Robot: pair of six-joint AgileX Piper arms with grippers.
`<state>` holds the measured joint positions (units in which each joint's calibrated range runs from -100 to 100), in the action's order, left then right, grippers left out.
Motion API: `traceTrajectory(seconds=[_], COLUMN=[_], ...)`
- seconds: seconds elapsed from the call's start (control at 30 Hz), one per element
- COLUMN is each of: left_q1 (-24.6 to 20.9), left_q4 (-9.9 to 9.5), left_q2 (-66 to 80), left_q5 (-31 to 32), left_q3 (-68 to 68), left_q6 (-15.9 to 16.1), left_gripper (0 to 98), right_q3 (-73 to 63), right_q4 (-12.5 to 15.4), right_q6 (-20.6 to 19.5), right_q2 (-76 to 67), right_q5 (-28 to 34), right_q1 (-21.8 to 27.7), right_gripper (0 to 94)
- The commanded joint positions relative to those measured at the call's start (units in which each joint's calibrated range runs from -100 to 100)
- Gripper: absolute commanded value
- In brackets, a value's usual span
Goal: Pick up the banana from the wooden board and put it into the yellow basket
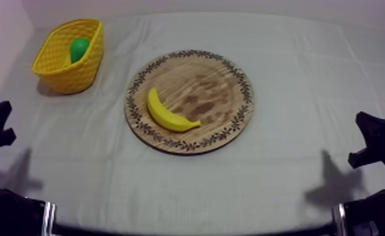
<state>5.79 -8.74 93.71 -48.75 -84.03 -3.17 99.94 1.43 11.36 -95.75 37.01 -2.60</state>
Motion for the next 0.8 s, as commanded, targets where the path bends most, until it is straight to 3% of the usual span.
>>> traceTrajectory(seconds=[0.0, 0.2, 0.4, 0.57, 0.77], left_q1=[0.04, -0.57, -0.73, 0.03, 2.93], left_q4=[1.48, 6.30, 8.28, 6.97, 2.96], left_q2=[-1.51, -5.27, -7.66, -14.64, -25.63], left_q5=[-1.71, -7.43, -9.93, -13.96, -15.79], left_q3=[6.82, 22.80, 33.53, 41.60, 48.90], left_q6=[1.53, 5.75, 7.49, 5.73, 2.23], left_gripper=[0.0, 0.0, 0.0, 0.0, 0.0], right_q3=[-0.05, -0.05, -0.05, -0.05, -0.05], right_q4=[0.01, 0.01, 0.01, 0.01, 0.01], right_q6=[0.00, 0.00, 0.00, 0.00, 0.03], right_q2=[0.00, 0.00, 0.00, 0.00, 0.00], right_q5=[0.00, 0.00, 0.00, 0.00, 0.00], right_q1=[0.00, 0.00, 0.00, 0.00, 0.00], right_gripper=[0.3, 0.3, 0.3, 0.3, 0.3])
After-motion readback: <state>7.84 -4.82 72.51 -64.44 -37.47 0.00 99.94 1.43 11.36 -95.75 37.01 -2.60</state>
